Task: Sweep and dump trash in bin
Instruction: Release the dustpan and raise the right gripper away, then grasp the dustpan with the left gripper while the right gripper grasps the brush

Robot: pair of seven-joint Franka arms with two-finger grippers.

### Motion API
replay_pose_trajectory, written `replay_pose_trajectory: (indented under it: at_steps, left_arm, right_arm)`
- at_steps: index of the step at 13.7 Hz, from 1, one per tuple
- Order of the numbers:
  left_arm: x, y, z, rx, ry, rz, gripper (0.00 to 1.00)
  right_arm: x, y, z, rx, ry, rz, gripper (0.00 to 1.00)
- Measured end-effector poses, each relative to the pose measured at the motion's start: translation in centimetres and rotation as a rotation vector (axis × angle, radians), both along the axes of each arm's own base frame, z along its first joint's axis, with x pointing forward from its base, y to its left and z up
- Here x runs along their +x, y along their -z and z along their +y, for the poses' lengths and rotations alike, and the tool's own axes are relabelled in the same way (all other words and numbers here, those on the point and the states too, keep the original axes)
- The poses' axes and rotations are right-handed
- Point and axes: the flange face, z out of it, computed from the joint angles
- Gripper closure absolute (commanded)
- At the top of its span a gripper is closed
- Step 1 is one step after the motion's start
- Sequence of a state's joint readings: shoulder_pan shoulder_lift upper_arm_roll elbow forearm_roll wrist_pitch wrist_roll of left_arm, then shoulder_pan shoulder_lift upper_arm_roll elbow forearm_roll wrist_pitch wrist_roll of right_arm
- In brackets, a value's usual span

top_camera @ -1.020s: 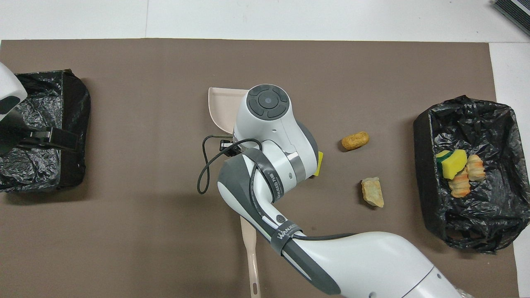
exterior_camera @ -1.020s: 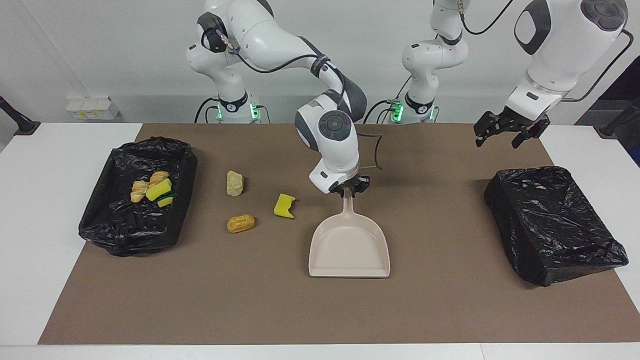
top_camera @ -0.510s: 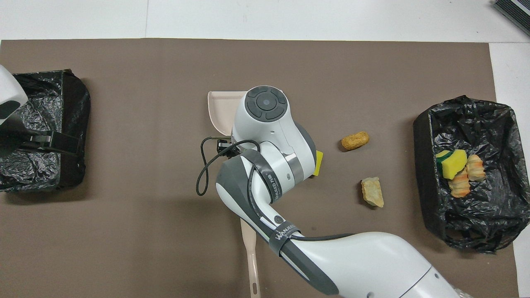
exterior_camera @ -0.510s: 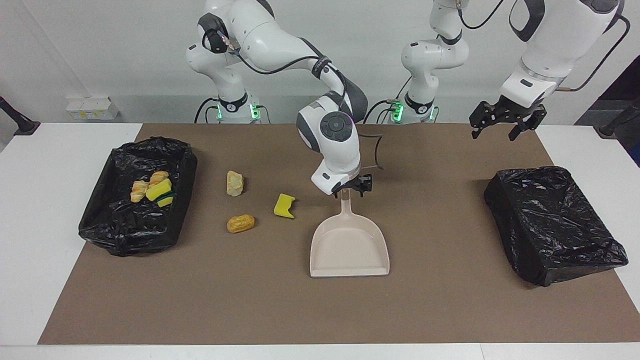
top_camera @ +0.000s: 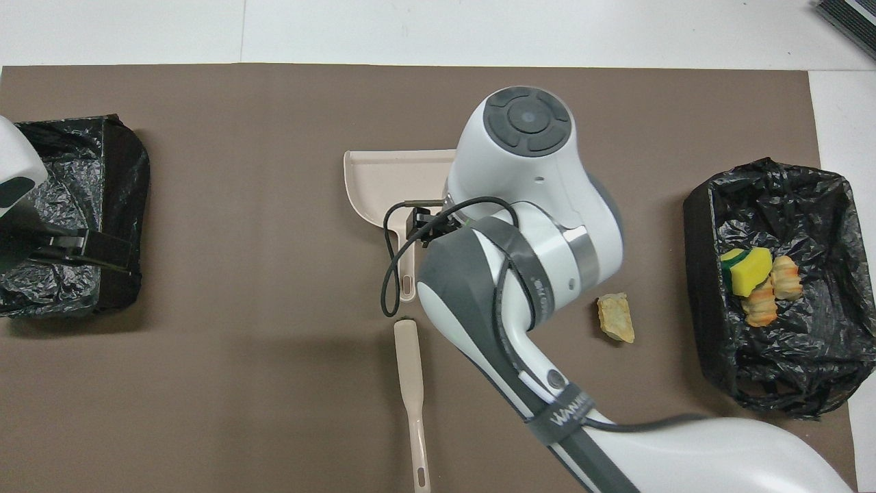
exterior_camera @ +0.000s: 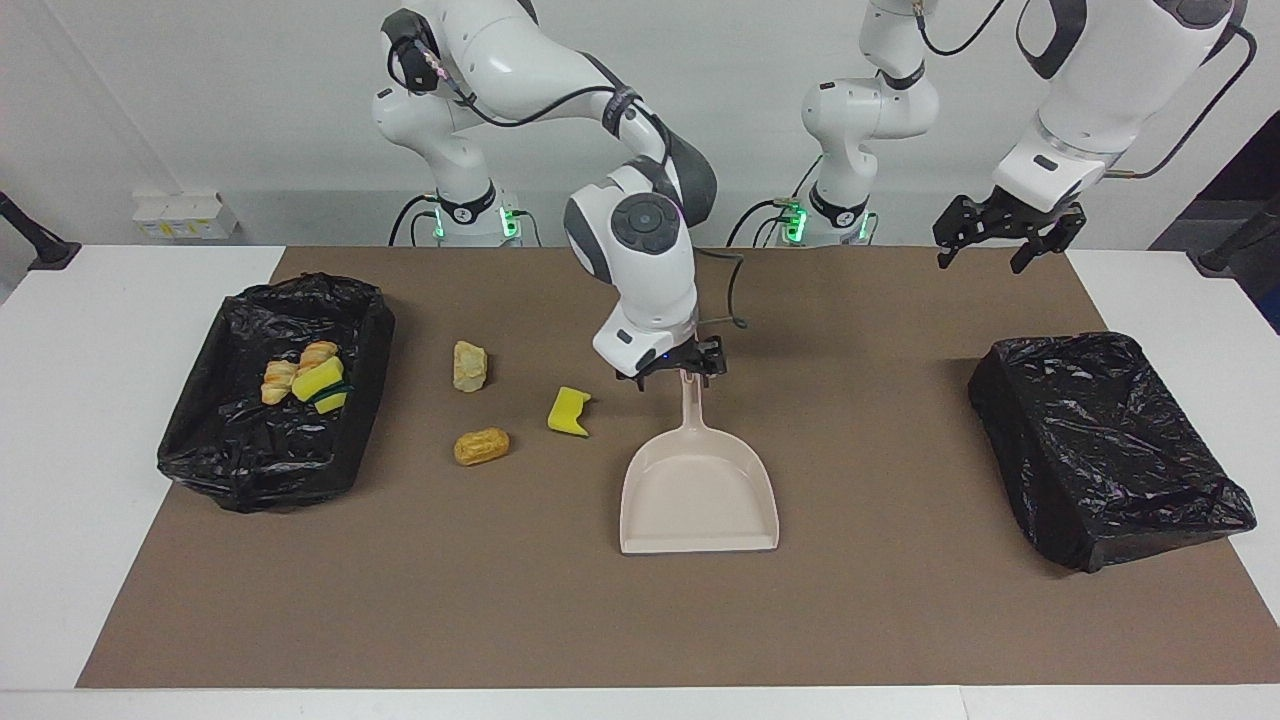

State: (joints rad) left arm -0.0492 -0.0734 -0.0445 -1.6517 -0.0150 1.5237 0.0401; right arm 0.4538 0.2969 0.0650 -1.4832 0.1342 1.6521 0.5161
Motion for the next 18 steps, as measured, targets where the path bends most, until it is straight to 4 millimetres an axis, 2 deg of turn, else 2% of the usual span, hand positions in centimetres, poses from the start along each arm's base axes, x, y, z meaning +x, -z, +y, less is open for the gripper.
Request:
replay_pose_trajectory:
  at_steps: [2, 4, 8, 10, 12, 15, 16, 18]
  left_arm:
    - [-0.1, -0.2, 0.2, -0.001, -0.004, -0.004, 0.0]
    - [-0.3, -0.3, 0.5, 0.0, -0.008, 0.006, 0.0]
    - [-0.7, -1.2, 0.5, 0.0, 0.005, 0.019, 0.0]
    - [-0.7, -1.2, 0.4, 0.0, 0.013, 0.019, 0.0]
    - [-0.7, -1.2, 0.4, 0.0, 0.012, 0.019, 0.0]
    - [-0.7, -1.2, 0.4, 0.0, 0.012, 0.019, 0.0]
    - [-0.7, -1.2, 0.4, 0.0, 0.012, 0.018, 0.0]
    - [-0.7, -1.3, 0.4, 0.0, 0.012, 0.017, 0.0]
  right_arm:
    - [-4.9, 1.1, 1.5, -0.012, -0.05, 0.046, 0.0]
    - [-10.1, 3.3, 3.6, 0.03, -0.081, 0.048, 0.0]
    - [-18.9, 7.5, 5.8, 0.022, -0.122, 0.047, 0.0]
    - [-21.8, 9.5, 6.4, 0.001, -0.139, 0.055, 0.0]
    - [-23.6, 11.6, 6.6, 0.005, -0.151, 0.035, 0.0]
    - [-26.3, 14.4, 8.2, 0.012, -0.128, -0.004, 0.01]
    - [-26.8, 14.9, 8.6, 0.011, -0.129, -0.007, 0.11]
    - [-26.8, 15.1, 8.6, 0.009, -0.128, -0.006, 0.47]
